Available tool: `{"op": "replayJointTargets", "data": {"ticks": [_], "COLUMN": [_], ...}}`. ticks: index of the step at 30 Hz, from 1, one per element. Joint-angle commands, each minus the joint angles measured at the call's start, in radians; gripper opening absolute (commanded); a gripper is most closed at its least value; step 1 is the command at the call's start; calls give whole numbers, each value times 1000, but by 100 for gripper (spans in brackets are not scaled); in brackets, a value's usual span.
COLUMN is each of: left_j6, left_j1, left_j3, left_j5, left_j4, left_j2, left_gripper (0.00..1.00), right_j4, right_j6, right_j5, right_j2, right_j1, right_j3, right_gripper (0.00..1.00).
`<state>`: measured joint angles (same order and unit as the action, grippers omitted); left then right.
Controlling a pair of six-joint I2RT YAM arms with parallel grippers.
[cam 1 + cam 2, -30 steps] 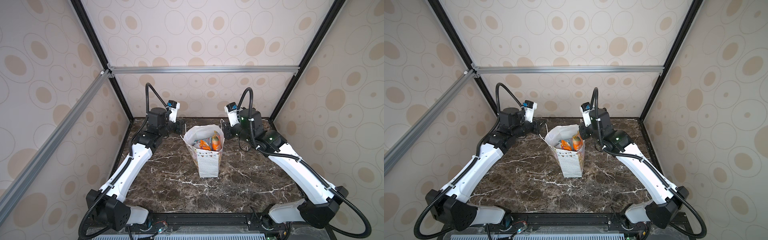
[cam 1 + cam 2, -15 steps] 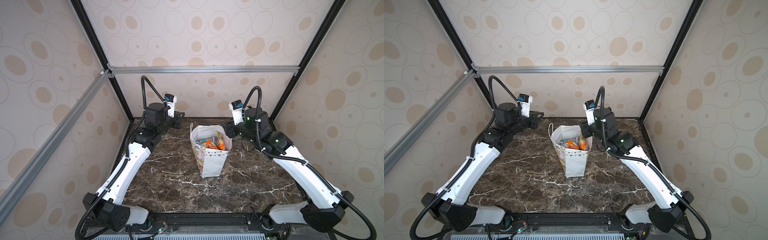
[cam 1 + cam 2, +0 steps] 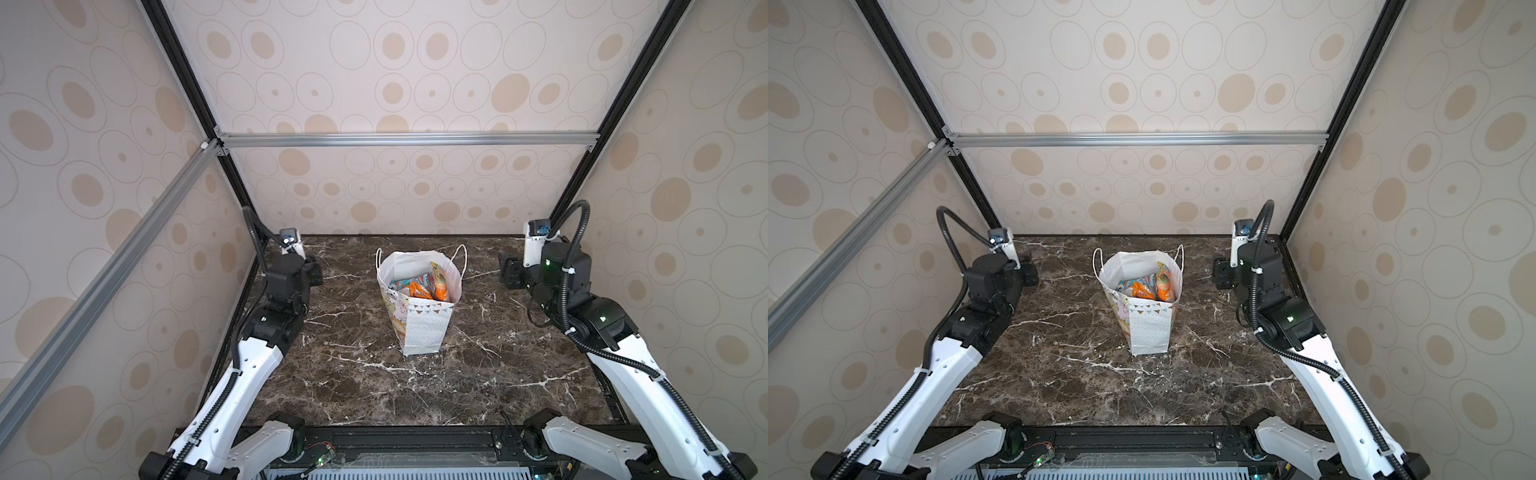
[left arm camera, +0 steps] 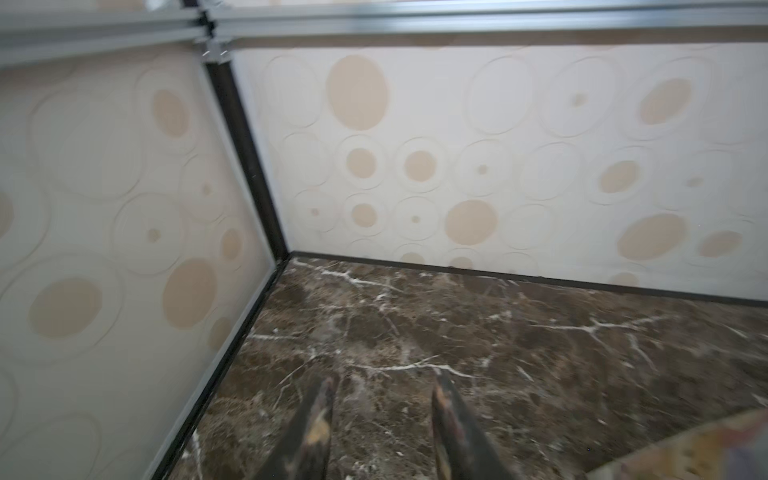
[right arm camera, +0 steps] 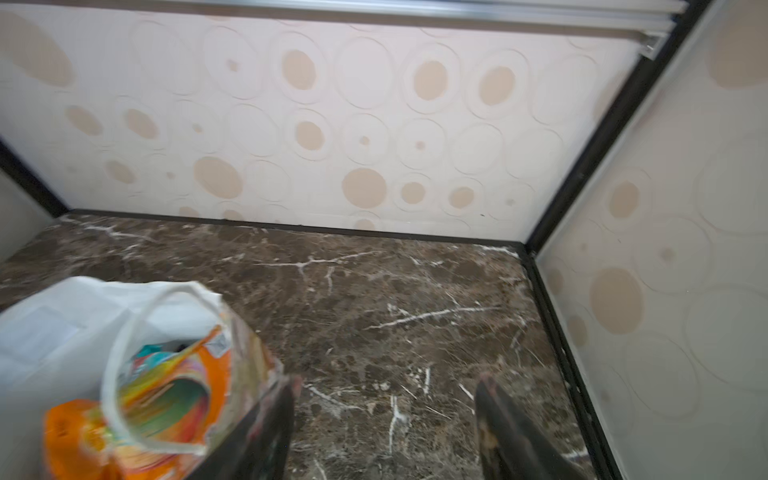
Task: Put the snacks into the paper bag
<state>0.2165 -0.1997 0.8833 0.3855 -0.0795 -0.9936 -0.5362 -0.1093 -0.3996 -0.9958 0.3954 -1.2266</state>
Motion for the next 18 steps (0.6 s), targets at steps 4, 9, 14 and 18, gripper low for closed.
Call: {"op": "replayJointTargets", "data": {"ticks": [4,9,14,18], "left_j6": [110,7,-59,-113], "left_j1": [135,172,217,226], "left_j3": [-413,-612,-727,-733], "left_j5": [138,66,-71,-176], "left_j4": [445,803,1096,1284], "left_j2": [55,-59,-162,-327], "left_gripper": [93,100,100,100], "right_j4": [148,475,947,1137], "right_j6": [-64,-73,-42,-22], "right_j5": [-120,-94,-72,10], "right_j2": [153,188,83,-118], "right_j1": [-109,-204,-232,-262], "right_j3": [354,681,944,961], "right_gripper": [79,95,97,97]}}
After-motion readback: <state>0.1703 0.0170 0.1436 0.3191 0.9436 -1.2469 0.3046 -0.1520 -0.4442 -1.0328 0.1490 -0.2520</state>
